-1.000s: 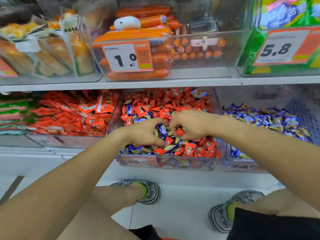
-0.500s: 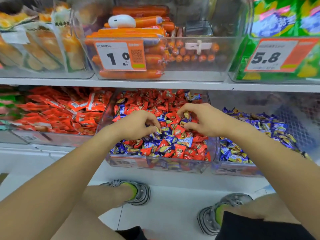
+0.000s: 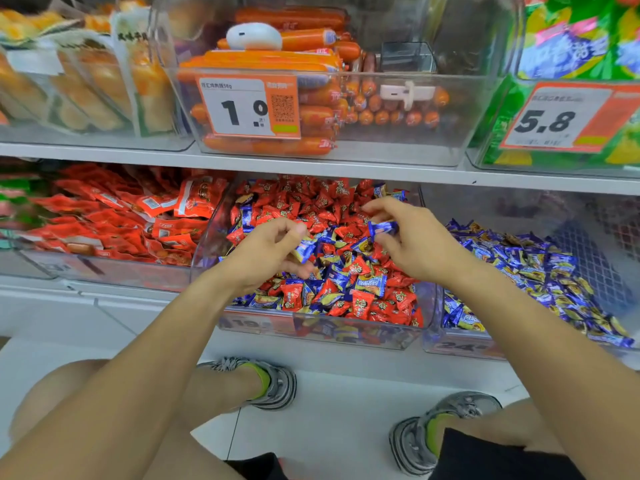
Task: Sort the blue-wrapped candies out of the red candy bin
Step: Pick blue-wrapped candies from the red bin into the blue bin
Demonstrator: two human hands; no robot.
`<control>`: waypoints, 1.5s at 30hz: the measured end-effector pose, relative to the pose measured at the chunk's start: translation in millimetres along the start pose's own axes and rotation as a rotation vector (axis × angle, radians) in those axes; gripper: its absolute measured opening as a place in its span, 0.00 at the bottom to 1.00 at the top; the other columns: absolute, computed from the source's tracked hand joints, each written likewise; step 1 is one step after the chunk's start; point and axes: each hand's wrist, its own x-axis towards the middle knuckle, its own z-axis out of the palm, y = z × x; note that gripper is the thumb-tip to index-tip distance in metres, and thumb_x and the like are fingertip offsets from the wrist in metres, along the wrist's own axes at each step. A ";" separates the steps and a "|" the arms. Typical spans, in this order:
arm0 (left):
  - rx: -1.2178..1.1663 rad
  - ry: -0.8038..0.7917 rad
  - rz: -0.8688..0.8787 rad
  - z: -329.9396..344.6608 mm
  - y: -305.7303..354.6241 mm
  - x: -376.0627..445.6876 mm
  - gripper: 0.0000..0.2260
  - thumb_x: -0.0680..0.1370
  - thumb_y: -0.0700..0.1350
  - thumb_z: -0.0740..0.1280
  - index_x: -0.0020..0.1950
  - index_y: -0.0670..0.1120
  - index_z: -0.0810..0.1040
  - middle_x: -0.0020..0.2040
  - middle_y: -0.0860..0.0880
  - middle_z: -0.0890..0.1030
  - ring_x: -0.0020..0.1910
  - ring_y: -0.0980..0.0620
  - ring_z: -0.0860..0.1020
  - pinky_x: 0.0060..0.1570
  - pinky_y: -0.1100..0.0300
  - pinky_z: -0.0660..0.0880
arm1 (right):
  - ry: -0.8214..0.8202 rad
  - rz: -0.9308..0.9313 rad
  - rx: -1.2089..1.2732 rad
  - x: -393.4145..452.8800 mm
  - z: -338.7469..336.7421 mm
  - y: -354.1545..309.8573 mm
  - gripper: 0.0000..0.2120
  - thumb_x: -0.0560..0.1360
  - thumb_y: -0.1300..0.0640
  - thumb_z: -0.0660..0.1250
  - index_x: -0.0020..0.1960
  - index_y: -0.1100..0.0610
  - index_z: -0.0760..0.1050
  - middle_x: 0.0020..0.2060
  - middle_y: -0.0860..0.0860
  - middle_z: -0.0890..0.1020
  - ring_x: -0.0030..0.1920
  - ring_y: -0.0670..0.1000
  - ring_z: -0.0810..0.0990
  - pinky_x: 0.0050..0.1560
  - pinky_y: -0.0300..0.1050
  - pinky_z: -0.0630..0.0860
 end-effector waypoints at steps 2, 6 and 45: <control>-0.149 -0.031 0.010 2.8 -1.5 -0.5 0.07 0.81 0.43 0.63 0.55 0.39 0.73 0.53 0.39 0.80 0.48 0.39 0.84 0.49 0.53 0.79 | 0.063 0.031 0.015 -0.4 -1.0 2.3 0.18 0.78 0.65 0.65 0.65 0.52 0.73 0.58 0.47 0.80 0.57 0.42 0.77 0.59 0.39 0.71; -0.126 -0.015 -0.021 11.3 1.5 -0.8 0.05 0.81 0.36 0.63 0.55 0.41 0.76 0.55 0.41 0.80 0.44 0.45 0.82 0.35 0.58 0.77 | 0.082 0.055 -0.022 1.4 -1.8 7.2 0.15 0.77 0.64 0.66 0.63 0.53 0.77 0.60 0.49 0.79 0.61 0.49 0.77 0.61 0.36 0.66; 0.779 0.069 0.198 23.0 4.3 6.3 0.10 0.74 0.55 0.73 0.43 0.49 0.83 0.38 0.58 0.79 0.38 0.60 0.77 0.44 0.56 0.74 | -0.264 0.079 -0.391 35.1 -27.5 39.0 0.10 0.70 0.49 0.76 0.47 0.51 0.80 0.34 0.43 0.75 0.38 0.50 0.75 0.42 0.43 0.70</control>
